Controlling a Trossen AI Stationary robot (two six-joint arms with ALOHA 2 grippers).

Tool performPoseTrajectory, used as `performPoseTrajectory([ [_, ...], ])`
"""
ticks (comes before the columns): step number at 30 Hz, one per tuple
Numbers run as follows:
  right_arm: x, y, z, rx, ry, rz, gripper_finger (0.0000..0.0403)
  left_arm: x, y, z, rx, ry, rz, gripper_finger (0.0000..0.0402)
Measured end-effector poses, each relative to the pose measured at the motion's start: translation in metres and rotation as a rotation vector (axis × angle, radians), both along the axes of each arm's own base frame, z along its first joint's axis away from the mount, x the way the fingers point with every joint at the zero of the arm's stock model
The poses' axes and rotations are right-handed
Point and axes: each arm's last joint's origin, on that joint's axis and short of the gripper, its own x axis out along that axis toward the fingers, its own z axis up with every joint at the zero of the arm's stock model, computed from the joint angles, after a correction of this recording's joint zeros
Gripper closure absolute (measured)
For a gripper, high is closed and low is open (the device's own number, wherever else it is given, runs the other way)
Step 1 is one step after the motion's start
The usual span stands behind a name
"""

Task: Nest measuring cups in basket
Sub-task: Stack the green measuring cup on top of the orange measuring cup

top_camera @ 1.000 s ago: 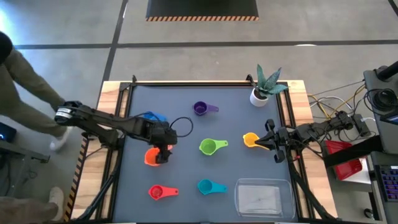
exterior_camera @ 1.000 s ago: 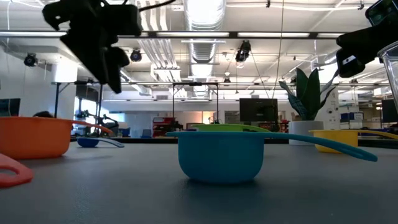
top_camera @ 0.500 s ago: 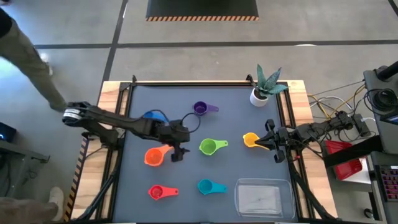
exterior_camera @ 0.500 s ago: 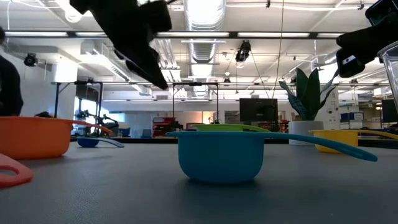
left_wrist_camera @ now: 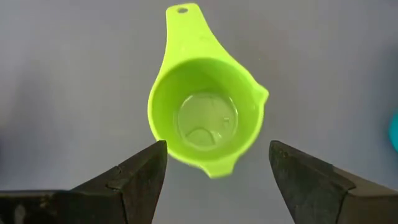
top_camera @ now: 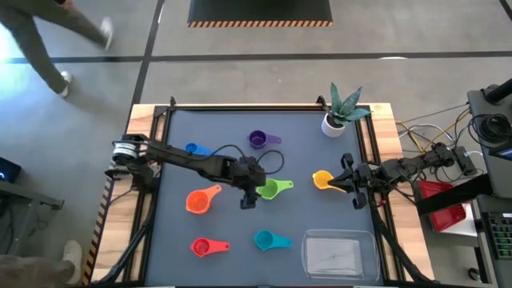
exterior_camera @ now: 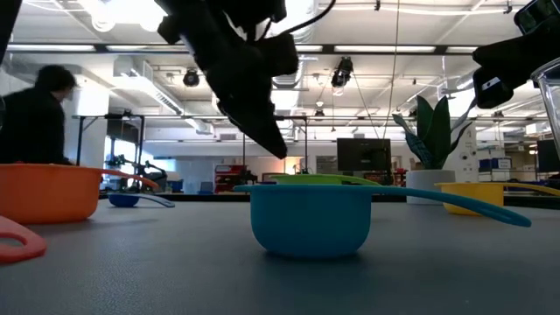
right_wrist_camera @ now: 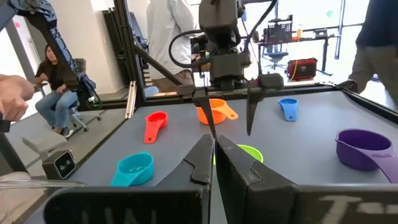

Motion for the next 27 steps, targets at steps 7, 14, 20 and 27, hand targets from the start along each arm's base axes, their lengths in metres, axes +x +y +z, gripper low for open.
performPoseTrajectory([
  [7,0.0,0.0,0.0,0.0,0.0,0.0,0.0394,0.01,0.012,-0.002,0.004,-0.015,0.026,0.0136],
  [14,0.0,0.0,0.0,0.0,0.0,0.0,0.0394,0.014,0.013,-0.006,-0.022,-0.03,0.032,0.0136],
  [20,0.0,0.0,0.0,0.0,0.0,0.0,0.0394,0.017,0.015,-0.012,-0.031,-0.035,0.046,0.0136],
  [27,0.0,0.0,0.0,0.0,0.0,0.0,0.0394,0.022,0.032,-0.024,-0.036,-0.025,0.099,0.0136],
])
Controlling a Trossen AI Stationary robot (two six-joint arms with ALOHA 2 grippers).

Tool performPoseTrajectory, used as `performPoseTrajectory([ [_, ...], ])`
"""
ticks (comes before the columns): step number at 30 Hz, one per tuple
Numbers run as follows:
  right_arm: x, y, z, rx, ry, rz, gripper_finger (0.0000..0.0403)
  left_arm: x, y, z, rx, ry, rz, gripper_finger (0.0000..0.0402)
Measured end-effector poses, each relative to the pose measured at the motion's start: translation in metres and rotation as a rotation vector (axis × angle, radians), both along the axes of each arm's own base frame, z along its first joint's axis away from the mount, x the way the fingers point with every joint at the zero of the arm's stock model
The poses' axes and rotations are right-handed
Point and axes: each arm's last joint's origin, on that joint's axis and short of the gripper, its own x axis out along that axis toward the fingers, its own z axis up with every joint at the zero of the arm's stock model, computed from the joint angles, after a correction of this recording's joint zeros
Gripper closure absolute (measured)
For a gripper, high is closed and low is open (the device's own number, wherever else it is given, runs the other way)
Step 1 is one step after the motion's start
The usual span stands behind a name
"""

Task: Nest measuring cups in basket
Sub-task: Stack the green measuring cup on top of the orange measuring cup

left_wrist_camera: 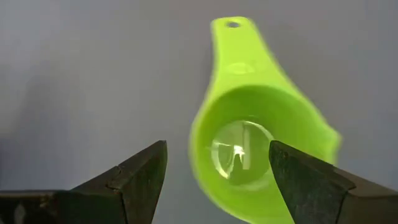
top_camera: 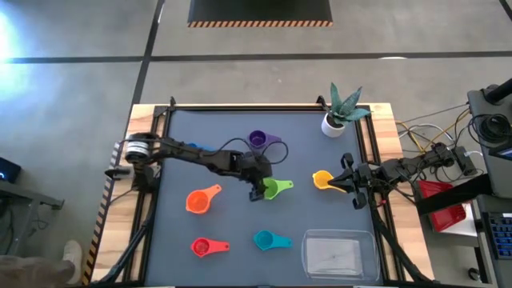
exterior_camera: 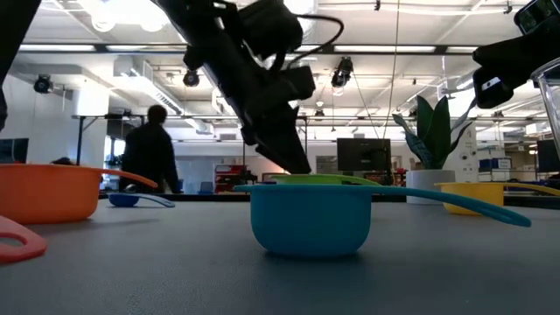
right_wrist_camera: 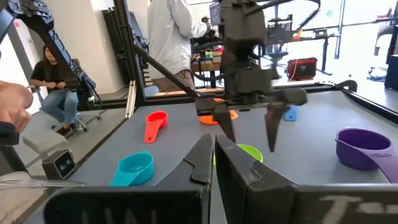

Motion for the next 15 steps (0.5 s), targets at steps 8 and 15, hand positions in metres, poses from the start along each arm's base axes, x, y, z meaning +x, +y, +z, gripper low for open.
performPoseTrajectory([
  [8,0.0,0.0,0.0,0.0,-0.001,0.0,0.0394,0.001,0.014,-0.022,-0.01,0.071,0.046,0.0172],
  [15,0.0,0.0,0.0,0.0,-0.001,0.0,0.0394,0.001,0.014,-0.03,-0.017,0.109,0.047,0.0311],
])
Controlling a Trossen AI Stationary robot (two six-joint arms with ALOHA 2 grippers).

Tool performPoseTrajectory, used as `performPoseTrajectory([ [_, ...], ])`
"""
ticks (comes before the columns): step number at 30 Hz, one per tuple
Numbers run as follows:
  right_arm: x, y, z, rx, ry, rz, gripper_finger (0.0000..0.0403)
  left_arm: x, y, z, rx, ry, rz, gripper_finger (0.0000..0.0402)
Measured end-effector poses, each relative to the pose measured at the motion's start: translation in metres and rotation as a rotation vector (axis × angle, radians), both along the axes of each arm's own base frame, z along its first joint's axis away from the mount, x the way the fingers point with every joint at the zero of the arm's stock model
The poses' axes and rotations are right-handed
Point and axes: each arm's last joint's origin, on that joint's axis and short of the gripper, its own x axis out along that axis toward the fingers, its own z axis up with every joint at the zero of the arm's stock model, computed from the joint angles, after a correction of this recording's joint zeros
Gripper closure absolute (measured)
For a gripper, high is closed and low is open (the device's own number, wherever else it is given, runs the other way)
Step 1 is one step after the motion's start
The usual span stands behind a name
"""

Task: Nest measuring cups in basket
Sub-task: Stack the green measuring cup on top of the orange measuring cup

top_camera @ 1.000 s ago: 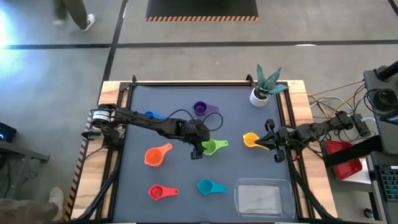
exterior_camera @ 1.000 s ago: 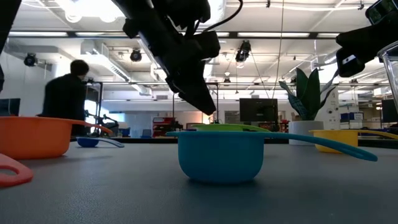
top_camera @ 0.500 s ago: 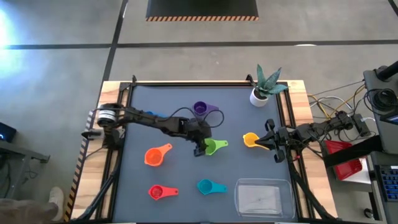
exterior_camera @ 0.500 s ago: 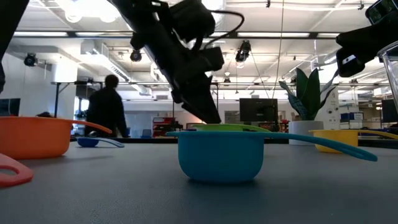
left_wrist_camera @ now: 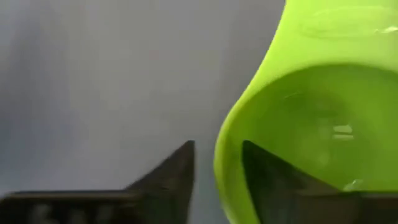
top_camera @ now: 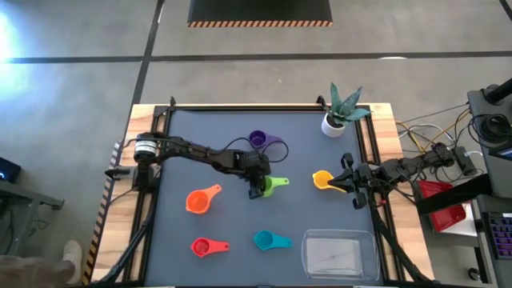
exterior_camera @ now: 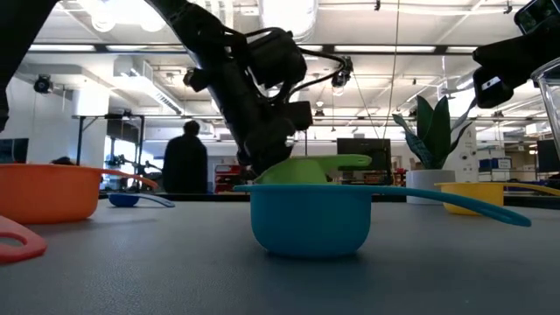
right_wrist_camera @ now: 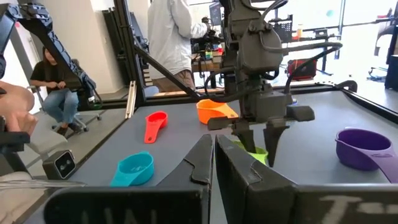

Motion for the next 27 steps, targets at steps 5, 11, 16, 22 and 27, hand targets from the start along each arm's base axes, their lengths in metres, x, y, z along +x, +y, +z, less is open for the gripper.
performPoseTrajectory([
  [5,0.0,0.0,0.0,0.0,-0.001,0.0,0.0394,-0.004,0.0,0.005,-0.005,0.024,0.003,0.0389],
  [11,0.0,0.0,0.0,0.0,-0.001,0.0,0.0394,-0.031,-0.003,0.033,0.047,0.158,0.035,0.04],
  [16,0.0,0.0,0.0,0.0,-0.001,0.0,0.0394,-0.076,-0.013,0.074,0.052,0.148,0.099,0.04],
  [22,0.0,0.0,0.0,0.001,-0.001,0.0,0.0394,-0.158,-0.015,0.101,-0.069,0.019,0.286,0.0401],
  [27,0.0,0.0,0.0,0.001,-0.002,0.0,0.0394,-0.214,-0.015,0.09,-0.16,0.037,0.462,0.0401],
])
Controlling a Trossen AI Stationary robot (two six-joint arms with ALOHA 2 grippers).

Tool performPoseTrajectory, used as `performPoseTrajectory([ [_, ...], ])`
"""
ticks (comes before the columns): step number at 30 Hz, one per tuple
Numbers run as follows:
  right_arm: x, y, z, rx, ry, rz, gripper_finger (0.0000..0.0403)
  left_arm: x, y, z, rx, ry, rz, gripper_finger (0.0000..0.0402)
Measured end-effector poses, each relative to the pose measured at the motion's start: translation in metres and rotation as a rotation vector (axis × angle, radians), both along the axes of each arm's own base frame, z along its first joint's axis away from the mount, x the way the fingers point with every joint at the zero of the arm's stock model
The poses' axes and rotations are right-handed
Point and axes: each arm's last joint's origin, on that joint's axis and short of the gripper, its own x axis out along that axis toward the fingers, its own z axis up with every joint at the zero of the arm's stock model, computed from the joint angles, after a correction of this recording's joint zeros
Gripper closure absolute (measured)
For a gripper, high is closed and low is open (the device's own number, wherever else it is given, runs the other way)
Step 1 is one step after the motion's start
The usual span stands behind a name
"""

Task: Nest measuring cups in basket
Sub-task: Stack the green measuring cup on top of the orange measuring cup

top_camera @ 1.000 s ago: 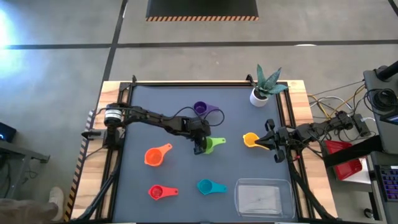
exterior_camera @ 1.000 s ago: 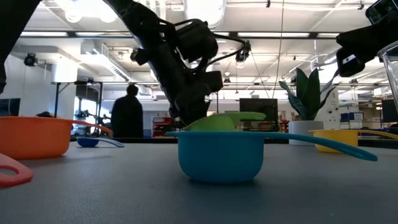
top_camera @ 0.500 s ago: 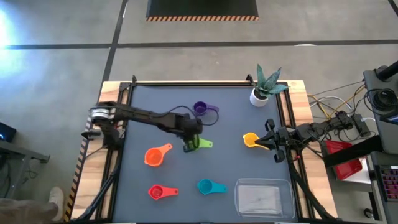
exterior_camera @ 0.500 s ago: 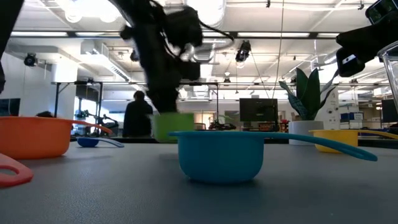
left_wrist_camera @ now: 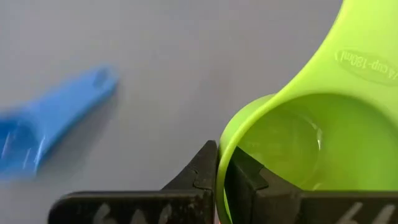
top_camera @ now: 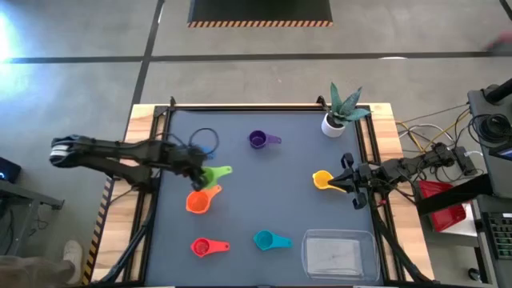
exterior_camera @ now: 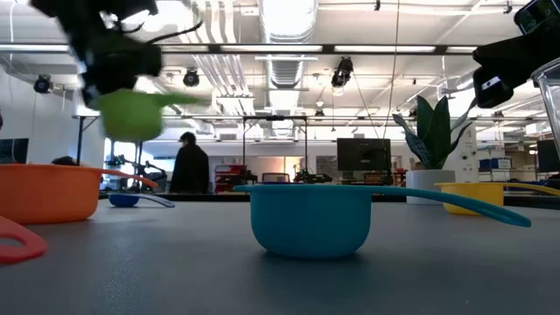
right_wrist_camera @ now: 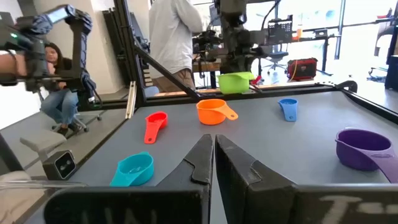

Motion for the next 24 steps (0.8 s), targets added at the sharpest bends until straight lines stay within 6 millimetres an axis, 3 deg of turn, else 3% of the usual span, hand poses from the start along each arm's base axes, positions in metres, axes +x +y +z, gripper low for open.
performPoseTrajectory([
  [4,0.0,0.0,0.0,0.0,0.0,0.0,0.0394,-0.027,-0.002,-0.009,-0.072,0.0,0.102,0.0401],
  [10,0.0,0.0,0.0,0.0,0.0,0.0,0.0394,-0.041,-0.007,-0.008,-0.157,-0.067,0.172,0.0401],
  [24,0.0,0.0,0.0,0.0,0.0,-0.001,0.0394,-0.042,-0.044,-0.021,-0.203,0.014,0.227,0.0401],
])
